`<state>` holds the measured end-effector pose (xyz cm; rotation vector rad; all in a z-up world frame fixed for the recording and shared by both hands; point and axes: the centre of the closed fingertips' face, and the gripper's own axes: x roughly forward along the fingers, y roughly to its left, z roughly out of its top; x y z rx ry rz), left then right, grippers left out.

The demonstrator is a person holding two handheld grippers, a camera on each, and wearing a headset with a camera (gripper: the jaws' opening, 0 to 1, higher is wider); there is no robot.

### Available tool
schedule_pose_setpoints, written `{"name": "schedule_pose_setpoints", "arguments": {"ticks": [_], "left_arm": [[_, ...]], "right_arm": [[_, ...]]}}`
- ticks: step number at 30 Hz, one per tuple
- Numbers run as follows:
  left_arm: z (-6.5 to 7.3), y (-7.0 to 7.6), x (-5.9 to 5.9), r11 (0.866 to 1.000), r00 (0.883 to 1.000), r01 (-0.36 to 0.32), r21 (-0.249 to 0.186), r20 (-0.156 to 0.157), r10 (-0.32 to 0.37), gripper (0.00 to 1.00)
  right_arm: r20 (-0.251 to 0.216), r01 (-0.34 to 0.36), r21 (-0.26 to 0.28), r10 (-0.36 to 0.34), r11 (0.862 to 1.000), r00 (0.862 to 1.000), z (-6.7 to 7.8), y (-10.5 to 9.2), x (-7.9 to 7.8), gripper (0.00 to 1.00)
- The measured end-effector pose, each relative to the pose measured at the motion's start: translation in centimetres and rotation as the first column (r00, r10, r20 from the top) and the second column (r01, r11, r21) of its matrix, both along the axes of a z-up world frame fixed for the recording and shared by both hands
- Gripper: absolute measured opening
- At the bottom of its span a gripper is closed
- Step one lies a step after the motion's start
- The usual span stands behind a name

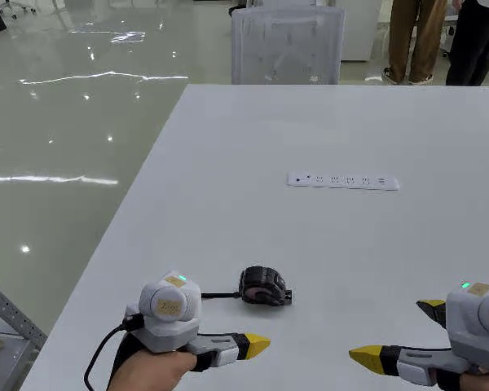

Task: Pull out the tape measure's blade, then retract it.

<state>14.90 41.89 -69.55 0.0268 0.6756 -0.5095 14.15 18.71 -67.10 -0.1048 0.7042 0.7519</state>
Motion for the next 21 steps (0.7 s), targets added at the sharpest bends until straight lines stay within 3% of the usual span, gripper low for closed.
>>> {"name": "schedule_pose_setpoints", "arguments": {"ticks": [7, 13, 21], "left_arm": [[1.1, 0.8, -1.3, 1.000, 1.000, 0.006, -0.011, 0.005, -0.006, 1.00], [1.1, 1.1, -3.0, 0.999, 0.999, 0.036, -0.012, -0.011, -0.036, 1.00], [1.9, 2.4, -4.3, 1.000, 1.000, 0.005, -0.020, -0.010, -0.006, 1.00]], "right_arm": [[0.015, 0.031, -0.008, -0.031, 0.999, 0.999, 1.2, -1.2, -1.1, 0.99], [0.020, 0.049, -0.006, -0.049, 0.999, 0.999, 2.1, -2.0, -2.1, 1.00], [0.008, 0.066, -0.013, -0.066, 0.998, 0.998, 2.8, -2.8, -3.6, 1.00]]}}
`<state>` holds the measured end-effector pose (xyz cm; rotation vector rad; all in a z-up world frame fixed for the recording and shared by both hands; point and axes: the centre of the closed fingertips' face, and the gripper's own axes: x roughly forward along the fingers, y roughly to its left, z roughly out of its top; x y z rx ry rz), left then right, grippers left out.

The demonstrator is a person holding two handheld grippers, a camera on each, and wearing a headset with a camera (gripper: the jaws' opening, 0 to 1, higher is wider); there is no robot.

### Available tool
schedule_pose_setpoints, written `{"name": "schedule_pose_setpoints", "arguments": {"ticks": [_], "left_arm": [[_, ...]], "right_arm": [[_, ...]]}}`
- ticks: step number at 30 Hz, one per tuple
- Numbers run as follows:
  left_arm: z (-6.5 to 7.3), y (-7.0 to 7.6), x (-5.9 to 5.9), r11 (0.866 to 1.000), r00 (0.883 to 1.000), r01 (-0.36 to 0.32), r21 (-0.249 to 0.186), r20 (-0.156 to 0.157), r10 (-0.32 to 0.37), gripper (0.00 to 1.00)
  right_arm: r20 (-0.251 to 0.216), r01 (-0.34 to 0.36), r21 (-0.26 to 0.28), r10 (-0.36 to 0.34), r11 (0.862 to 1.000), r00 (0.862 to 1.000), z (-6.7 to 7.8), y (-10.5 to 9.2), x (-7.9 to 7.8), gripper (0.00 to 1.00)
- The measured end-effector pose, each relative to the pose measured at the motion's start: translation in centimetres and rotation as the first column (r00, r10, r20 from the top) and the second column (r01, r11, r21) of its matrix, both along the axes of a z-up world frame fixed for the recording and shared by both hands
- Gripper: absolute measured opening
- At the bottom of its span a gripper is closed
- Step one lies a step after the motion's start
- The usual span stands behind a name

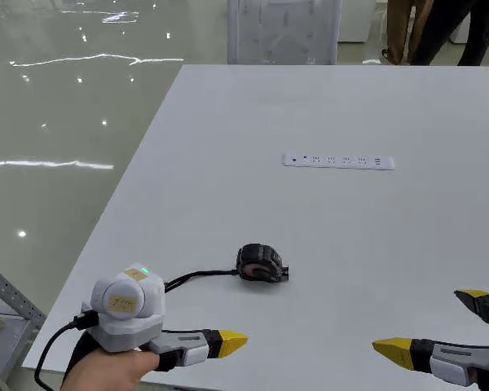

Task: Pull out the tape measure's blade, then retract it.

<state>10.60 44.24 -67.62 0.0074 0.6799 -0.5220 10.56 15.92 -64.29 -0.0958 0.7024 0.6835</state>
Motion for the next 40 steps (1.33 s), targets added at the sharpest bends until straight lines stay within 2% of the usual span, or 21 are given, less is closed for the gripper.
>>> {"name": "schedule_pose_setpoints", "arguments": {"ticks": [5, 10, 16, 20, 26, 29, 40], "left_arm": [[1.0, 0.7, 0.0, 1.000, 1.000, -0.010, 0.008, 0.016, 0.010, 1.00], [2.1, 1.0, 0.3, 1.000, 0.999, -0.010, 0.009, 0.040, 0.009, 1.00], [2.9, 0.9, 0.0, 1.000, 0.999, 0.022, 0.019, 0.045, -0.023, 1.00], [2.9, 0.9, -0.2, 0.999, 0.998, 0.044, 0.029, 0.048, -0.045, 1.00], [2.8, 1.5, -0.5, 0.998, 0.998, 0.050, 0.047, 0.047, -0.052, 1.00], [2.5, 2.0, -0.4, 0.998, 0.998, 0.038, 0.055, 0.048, -0.041, 1.00], [1.9, 2.3, 0.5, 0.995, 0.997, 0.067, 0.073, 0.038, -0.070, 1.00]], "right_arm": [[0.002, 0.020, -0.006, -0.020, 1.000, 1.000, 0.6, -1.1, -0.4, 1.00], [0.025, 0.039, -0.017, -0.039, 0.999, 0.999, 1.2, -2.2, -0.4, 1.00], [0.042, 0.042, -0.023, -0.041, 0.999, 0.998, 2.3, -2.7, -0.8, 1.00], [0.058, 0.038, -0.032, -0.036, 0.999, 0.998, 2.5, -2.9, -0.9, 1.00], [0.068, 0.008, -0.049, -0.004, 0.999, 0.998, 2.2, -2.7, -1.2, 1.00], [0.073, 0.000, -0.046, 0.004, 0.999, 0.997, 2.2, -2.4, -1.2, 1.00], [0.065, -0.029, -0.061, 0.033, 0.998, 0.997, 1.7, -1.9, -0.6, 1.00]]}}
